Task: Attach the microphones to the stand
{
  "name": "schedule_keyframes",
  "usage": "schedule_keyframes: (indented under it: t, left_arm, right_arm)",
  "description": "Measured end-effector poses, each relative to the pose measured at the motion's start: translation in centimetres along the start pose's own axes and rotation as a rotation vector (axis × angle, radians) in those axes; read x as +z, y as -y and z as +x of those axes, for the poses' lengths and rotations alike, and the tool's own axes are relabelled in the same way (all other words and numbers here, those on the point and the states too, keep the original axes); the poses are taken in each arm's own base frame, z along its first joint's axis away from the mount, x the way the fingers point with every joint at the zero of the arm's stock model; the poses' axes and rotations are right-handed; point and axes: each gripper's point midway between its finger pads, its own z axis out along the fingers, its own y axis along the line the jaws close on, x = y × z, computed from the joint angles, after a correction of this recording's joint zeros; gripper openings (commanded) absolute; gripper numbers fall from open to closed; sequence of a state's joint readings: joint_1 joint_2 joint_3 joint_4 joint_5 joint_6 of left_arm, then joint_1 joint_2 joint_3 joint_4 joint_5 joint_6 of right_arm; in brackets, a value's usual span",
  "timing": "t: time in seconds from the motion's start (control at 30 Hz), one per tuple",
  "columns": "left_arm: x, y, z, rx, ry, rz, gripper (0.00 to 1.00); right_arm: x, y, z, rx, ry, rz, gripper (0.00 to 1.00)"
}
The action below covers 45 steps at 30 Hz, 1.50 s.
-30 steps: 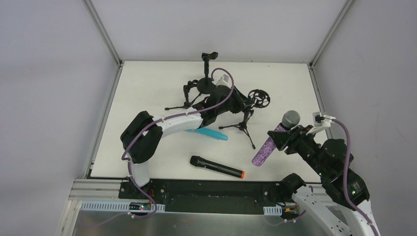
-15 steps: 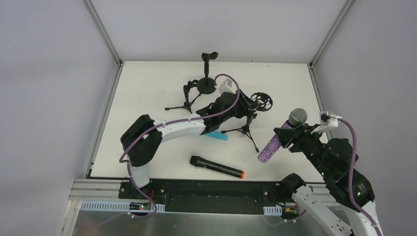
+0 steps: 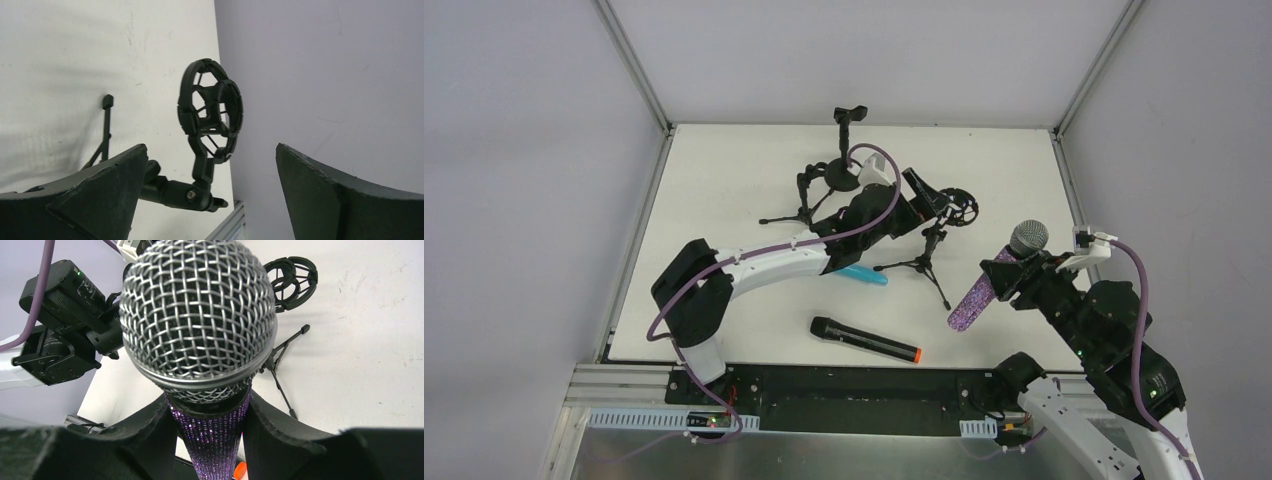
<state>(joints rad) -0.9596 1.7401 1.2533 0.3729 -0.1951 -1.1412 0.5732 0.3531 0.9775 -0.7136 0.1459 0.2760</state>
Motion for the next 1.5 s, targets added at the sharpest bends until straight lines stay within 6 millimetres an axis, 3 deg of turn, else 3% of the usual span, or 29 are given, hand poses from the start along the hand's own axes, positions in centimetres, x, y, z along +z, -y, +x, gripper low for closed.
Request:
schedule_keyframes:
  t: [0.2,0.47,0.7,0.83,0.93,1.1,1.2,1.5]
  left_arm:
    - [-0.3,-1.9,-1.9,0.056,0.04,-0.067,1.0]
    - [-1.5,-3.9,-7.6,0.184,0.129,-0.155,1.0]
    - [-2.2,-3.2,-13.4,0.354,0.159,-0.21,1.0]
    - [-2.8,-3.4,-15.4,0.449,0.135,-0.24,1.0]
    - [-3.5,-3.7,-16.2,0.55,0.097,-0.264,1.0]
    - [-4.3,-4.1,-15.9,0.726,0.011,-0.282,1.0]
    - [-4.9,-5.4,-15.6,0.821,-0.044,-0.314,1.0]
    - [-6.0,-7.1,-14.8,0.962,-0.139,-0.334,1.0]
  right_arm:
    - [0.0,-0.2,0.2,0.004,-0.01,-0.012,0.0]
    - [0.3,-0.7,1.1,0.012,-0.042,-0.042,0.0]
    - [0.5,-1.1,1.3,0.023,-0.057,-0.062,0.0]
    - [0.8,-1.5,1.5,0.028,-0.072,-0.078,0.0]
    - [1.0,-1.6,2.0,0.031,-0.091,-0.086,0.0]
    - [1.7,-2.0,2.8,0.034,-0.135,-0.103,0.0]
    - [2.2,-2.0,3.4,0.036,-0.161,-0.101,0.0]
    - [3.1,-2.2,3.7,0.042,-0.176,-0.1,0.0]
